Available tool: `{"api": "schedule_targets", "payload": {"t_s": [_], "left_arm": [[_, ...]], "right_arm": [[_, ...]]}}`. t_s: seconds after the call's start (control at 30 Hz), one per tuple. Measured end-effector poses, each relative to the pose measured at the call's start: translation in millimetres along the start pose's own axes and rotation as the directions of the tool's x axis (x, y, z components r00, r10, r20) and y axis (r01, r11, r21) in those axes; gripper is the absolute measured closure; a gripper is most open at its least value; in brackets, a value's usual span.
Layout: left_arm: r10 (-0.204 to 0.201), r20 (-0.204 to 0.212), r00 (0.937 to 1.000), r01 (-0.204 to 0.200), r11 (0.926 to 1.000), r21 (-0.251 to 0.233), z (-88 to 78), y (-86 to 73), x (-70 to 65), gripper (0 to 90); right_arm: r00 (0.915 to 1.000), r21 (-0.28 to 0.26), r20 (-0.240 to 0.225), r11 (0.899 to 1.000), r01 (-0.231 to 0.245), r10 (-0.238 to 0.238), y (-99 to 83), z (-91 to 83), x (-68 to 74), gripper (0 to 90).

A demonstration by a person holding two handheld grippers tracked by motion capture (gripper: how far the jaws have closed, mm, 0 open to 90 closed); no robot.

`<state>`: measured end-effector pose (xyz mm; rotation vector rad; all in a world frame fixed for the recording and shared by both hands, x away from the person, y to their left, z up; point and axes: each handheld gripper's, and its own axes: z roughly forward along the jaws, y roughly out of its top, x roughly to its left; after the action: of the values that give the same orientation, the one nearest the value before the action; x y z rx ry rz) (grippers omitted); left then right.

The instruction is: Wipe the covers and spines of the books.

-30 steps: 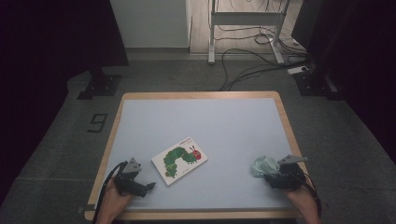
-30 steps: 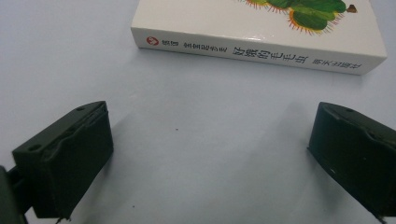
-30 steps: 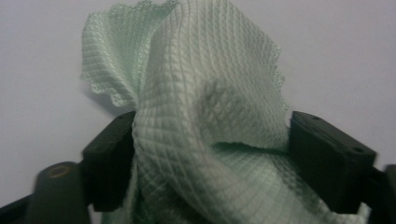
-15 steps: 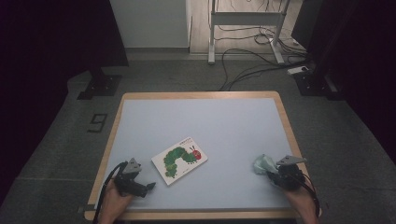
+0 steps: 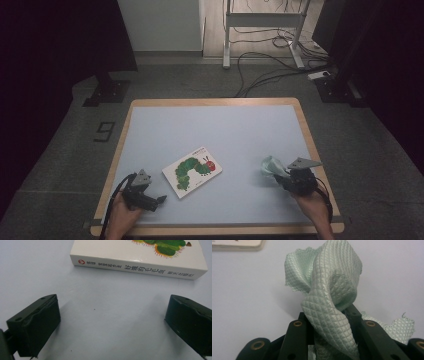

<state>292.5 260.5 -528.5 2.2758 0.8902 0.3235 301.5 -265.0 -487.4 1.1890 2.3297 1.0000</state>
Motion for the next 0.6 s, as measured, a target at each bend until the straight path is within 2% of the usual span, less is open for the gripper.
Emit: {"api": "schedule_targets", "payload": {"t_s": [0.4,0.6], "left_arm": [[-0.001,0.000,1.0000,0.001,1.0000,0.000,0.0,0.0,0.0,0.0],[-0.001,0.000,1.0000,0.001,1.0000,0.000,0.0,0.0,0.0,0.0]], "right_arm": [[0.9960,-0.020,-0.037,0.997,0.081,-0.082,31.6,20.0,20.6,69.4],[0.9934,-0.038,-0.064,0.995,0.093,-0.096,47.2,32.0,27.7,69.2]]}}
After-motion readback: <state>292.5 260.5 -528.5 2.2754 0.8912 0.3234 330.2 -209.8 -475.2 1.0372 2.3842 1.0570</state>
